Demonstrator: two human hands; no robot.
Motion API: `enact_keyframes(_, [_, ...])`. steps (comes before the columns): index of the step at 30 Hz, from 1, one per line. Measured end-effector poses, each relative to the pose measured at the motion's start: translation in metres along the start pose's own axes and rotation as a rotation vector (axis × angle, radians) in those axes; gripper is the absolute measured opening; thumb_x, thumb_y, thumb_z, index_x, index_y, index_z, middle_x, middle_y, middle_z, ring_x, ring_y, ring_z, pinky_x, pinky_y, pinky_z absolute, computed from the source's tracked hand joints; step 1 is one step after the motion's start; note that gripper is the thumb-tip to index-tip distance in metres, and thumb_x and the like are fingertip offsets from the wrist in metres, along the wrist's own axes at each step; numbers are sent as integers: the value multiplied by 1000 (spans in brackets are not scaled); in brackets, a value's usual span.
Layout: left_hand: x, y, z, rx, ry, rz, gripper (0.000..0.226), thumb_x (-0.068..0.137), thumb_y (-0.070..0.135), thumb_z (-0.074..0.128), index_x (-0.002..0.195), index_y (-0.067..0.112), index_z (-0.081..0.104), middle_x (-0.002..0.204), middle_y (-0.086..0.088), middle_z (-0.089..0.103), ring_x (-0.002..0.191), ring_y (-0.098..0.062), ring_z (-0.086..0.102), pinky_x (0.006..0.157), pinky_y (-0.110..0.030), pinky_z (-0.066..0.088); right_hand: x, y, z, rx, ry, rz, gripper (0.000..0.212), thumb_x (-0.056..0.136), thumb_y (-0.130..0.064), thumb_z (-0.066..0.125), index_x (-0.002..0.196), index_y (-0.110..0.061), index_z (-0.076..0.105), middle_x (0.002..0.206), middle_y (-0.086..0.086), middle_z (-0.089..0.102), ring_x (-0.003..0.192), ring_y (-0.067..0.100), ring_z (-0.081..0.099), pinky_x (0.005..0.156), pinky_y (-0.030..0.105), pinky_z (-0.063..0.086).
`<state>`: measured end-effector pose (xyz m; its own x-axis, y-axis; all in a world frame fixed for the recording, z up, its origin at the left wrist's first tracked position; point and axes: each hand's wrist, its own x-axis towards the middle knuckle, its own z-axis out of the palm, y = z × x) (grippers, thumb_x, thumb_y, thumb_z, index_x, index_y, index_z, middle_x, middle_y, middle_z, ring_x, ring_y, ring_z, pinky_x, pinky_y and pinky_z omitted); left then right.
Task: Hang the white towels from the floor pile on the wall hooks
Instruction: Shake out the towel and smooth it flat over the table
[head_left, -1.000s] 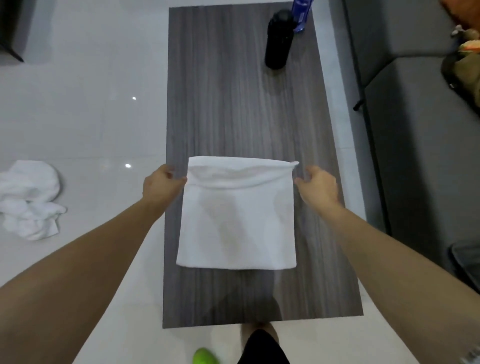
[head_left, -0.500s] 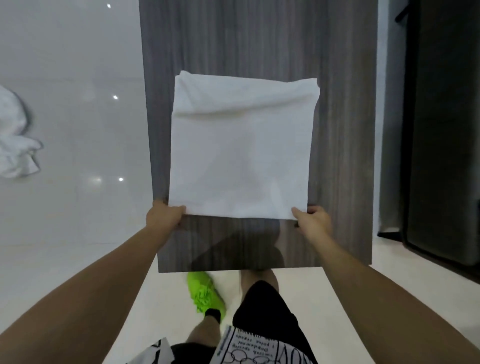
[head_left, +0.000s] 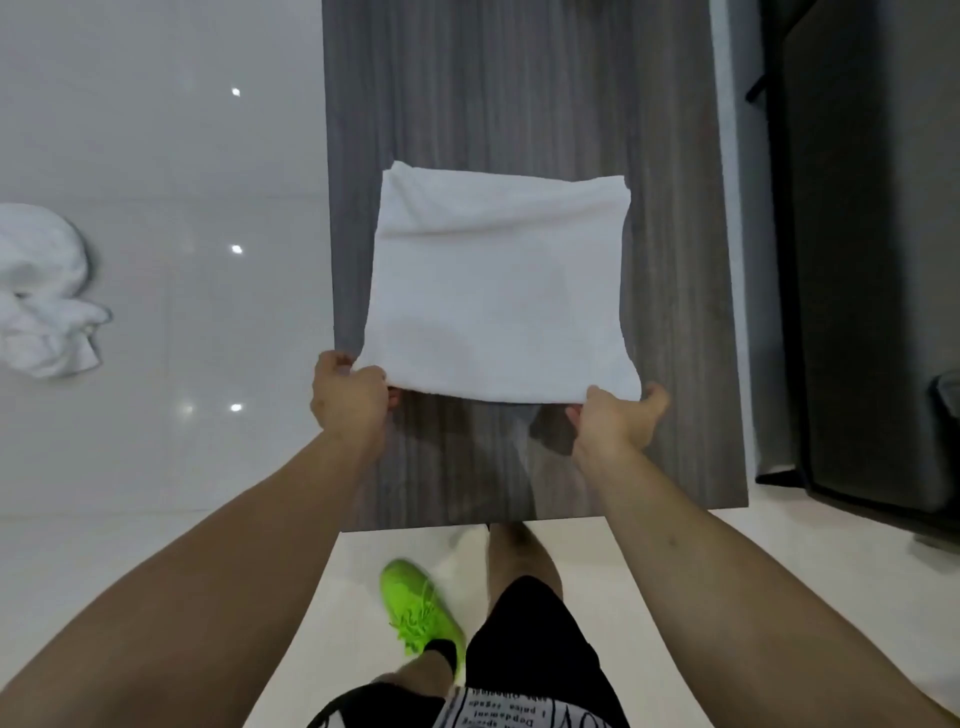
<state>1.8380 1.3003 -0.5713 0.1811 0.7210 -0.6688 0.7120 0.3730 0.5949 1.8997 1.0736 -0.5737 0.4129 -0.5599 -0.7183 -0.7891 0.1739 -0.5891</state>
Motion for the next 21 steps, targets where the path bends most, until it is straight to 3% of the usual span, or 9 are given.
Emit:
enact_keyframes(2, [-21,25,-13,-47,-32,76,33,85,0,55,105,19,72,105,-2,66,82,-27,71,66,-33,62,-25,-17,-5,13,-36,-121,30,90,1,58,111,-20,66,94,-9,60,82,20,67,67,32,61])
enact_keyframes(4, [-41,52,-31,-84,-70,165,46,84,0,54,118,26,71,110,4,65,85,-25,70,68,-34,63,-52,-39,-10,7,-77,-261,32,87,7,51,82,-14,74,93,-3,67,90,25,69,70,27,59])
enact_keyframes(5, [-51,67,-41,-120,-84,196,49,84,1,53,122,28,69,107,7,64,83,-24,70,68,-34,63,-66,-52,-13,-14,-99,-331,36,84,10,48,77,-14,74,96,0,67,93,25,68,73,23,56])
enact_keyframes(8, [-91,122,-76,-222,-93,282,39,88,0,52,108,24,76,97,6,68,69,-24,72,65,-29,62,-120,-103,-29,-94,-194,-518,36,80,8,48,95,-9,76,112,3,65,99,19,62,87,23,50])
enact_keyframes(11, [-128,179,-117,-262,-132,381,37,87,-5,48,92,15,79,97,-2,69,73,-22,72,70,-29,62,-180,-152,-49,-204,-247,-692,41,79,2,51,111,-13,73,113,-1,62,100,17,59,91,27,50])
enact_keyframes(14, [-164,227,-165,-223,-198,562,37,76,-5,54,94,17,78,100,-2,71,81,-15,70,79,-27,60,-231,-191,-66,-255,-293,-888,33,77,-6,70,109,-14,73,113,2,63,96,16,61,76,17,50])
enact_keyframes(16, [-187,252,-200,-76,-191,747,38,73,1,64,104,20,75,103,3,69,86,-9,65,76,-20,54,-265,-215,-73,-270,-309,-1003,25,76,-17,80,100,-12,75,106,3,66,91,14,61,67,11,42])
enact_keyframes(18, [-203,272,-232,22,-123,893,30,75,13,75,104,19,74,100,5,67,88,-9,63,77,-21,51,-299,-238,-75,-293,-321,-1100,18,80,-26,80,92,-12,77,98,3,69,88,13,61,70,16,40])
enact_keyframes(21, [-214,300,-277,92,46,1017,17,80,35,76,87,20,75,86,3,71,87,-16,65,80,-27,52,-346,-271,-70,-402,-353,-1273,21,84,-31,75,92,-12,78,82,1,69,84,14,62,72,19,39])
